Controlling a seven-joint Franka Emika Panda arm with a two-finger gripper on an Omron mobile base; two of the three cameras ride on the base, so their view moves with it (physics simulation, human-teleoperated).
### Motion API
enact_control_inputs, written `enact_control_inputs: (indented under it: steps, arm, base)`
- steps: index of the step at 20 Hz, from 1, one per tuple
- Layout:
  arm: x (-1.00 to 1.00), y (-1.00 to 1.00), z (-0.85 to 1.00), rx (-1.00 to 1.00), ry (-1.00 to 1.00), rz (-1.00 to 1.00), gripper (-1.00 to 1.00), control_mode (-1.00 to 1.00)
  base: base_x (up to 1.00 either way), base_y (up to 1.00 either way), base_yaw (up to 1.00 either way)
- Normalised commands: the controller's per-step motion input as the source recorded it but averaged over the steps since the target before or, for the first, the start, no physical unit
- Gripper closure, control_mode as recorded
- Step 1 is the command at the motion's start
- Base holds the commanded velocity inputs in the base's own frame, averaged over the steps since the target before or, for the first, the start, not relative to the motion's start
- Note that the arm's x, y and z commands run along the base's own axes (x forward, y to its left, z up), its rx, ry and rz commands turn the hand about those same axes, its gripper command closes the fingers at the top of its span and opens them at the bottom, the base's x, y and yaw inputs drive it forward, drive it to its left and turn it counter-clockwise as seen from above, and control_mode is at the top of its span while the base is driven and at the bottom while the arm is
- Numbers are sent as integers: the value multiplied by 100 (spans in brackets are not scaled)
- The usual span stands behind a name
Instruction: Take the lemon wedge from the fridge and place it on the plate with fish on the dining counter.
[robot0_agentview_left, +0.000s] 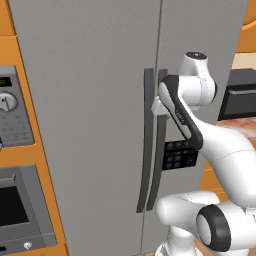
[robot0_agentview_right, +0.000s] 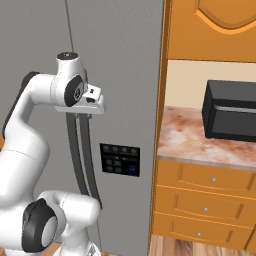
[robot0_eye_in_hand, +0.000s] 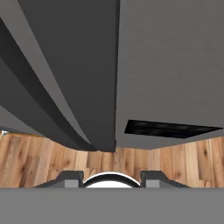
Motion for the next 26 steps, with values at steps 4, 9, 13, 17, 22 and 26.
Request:
enact_control_inputs:
  steps: [4,9,13,17,22,26]
  arm:
    - [-3,0,0,0,0,0,-100,-100]
    - [0,0,0,0,0,0,-100,-100]
    - [0,0,0,0,0,0,-100,-100]
    - [-1,0,0,-1,-1,0,-100,-100]
    - [-91,2,-15,0,-6,-3,-100,-100]
    - [-59,20,-8,0,-5,-8,-100,-100]
  base:
    - [0,0,0]
    - [0,0,0]
    - [0,0,0]
    - [0,0,0]
    - [0,0,0]
    - [0,0,0]
